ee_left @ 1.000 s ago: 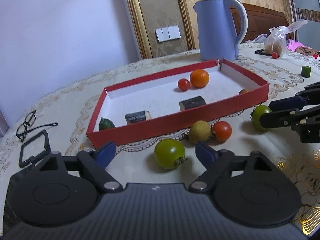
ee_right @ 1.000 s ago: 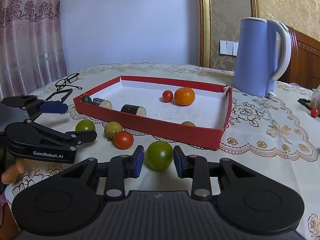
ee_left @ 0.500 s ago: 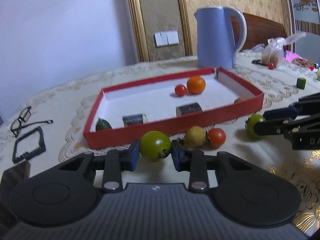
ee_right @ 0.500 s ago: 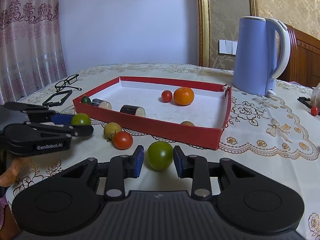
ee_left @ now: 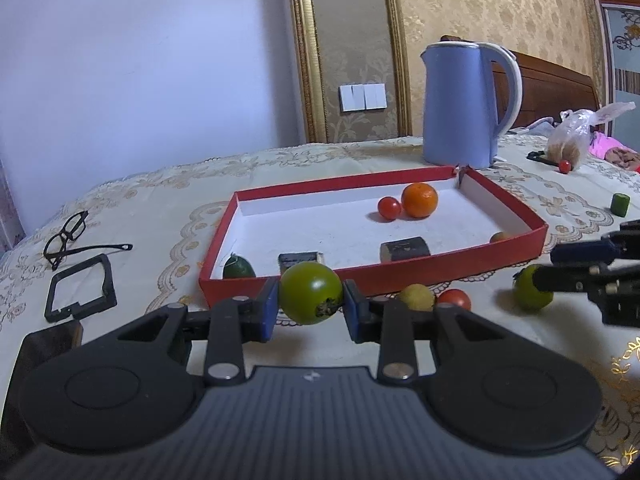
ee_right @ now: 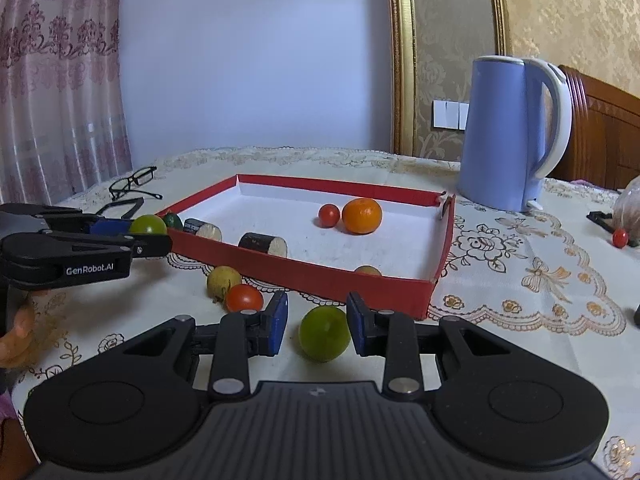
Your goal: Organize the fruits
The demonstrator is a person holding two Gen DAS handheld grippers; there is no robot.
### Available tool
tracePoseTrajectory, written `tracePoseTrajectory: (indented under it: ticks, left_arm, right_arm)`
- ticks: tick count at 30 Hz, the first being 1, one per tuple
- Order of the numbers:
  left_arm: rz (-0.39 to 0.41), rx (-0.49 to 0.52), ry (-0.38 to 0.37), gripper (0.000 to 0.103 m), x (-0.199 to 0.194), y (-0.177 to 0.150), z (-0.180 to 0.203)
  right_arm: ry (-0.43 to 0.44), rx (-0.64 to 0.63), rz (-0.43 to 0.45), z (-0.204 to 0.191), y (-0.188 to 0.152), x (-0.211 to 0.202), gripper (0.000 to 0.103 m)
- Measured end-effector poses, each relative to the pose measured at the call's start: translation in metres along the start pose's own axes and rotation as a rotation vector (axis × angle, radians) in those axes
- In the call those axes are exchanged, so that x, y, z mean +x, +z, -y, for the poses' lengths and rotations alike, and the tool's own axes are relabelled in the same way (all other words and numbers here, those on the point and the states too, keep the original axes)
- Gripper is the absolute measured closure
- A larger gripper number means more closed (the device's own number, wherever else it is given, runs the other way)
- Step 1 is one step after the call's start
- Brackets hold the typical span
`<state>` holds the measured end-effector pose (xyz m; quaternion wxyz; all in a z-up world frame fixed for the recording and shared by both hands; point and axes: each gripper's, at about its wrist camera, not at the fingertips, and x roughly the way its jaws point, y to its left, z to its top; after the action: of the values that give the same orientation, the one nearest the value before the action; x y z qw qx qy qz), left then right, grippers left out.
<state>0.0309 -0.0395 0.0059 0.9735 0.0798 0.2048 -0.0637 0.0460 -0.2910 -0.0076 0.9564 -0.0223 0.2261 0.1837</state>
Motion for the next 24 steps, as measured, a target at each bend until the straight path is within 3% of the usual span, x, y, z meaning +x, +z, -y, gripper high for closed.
tracePoseTrajectory:
  ticks: [2, 6, 7, 8, 10, 12, 14, 19, 22, 24]
  left_arm:
    - [-0.001, -0.007, -0.001, 0.072, 0.0, -0.002, -0.002]
    - [-0.01, -0.015, -0.001, 0.072, 0.001, -0.004, -0.003]
    - [-0.01, -0.016, -0.004, 0.072, 0.001, -0.005, -0.002]
    - [-0.01, -0.016, -0.005, 0.072, 0.001, -0.005, -0.002]
    - [-0.007, -0.015, -0.002, 0.072, 0.001, -0.006, -0.001]
    - [-0.004, -0.018, 0.0, 0.072, 0.001, -0.006, -0.001]
    - [-0.008, -0.034, 0.005, 0.072, 0.002, -0.006, -0.003]
    - [-0.026, -0.079, 0.004, 0.072, 0.007, -0.008, -0.009]
    - [-0.021, -0.092, 0.005, 0.072, 0.006, -0.008, -0.012]
    - [-0.012, -0.097, 0.001, 0.072, 0.004, -0.009, -0.013]
  right_arm:
    - [0.002, -0.057, -0.04, -0.004, -0.001, 0.003, 0.072]
    - [-0.091, -0.174, -0.077, -0.016, 0.0, 0.016, 0.069]
    - [-0.08, -0.175, -0.08, -0.016, 0.002, 0.019, 0.061]
    - [-0.072, -0.17, -0.092, -0.013, 0.003, 0.024, 0.046]
    - [-0.074, -0.187, -0.136, -0.012, 0.001, 0.035, 0.031]
    - [-0.086, -0.184, -0.133, -0.01, -0.002, 0.037, 0.026]
    - [-0.082, -0.182, -0.128, -0.01, -0.002, 0.035, 0.002]
    - [-0.204, -0.276, -0.118, -0.028, -0.007, 0.034, 0.0]
    - [-0.165, -0.221, -0.138, -0.017, -0.006, 0.035, 0.0]
    - [-0.076, -0.084, -0.185, 0.006, -0.003, 0.038, 0.0]
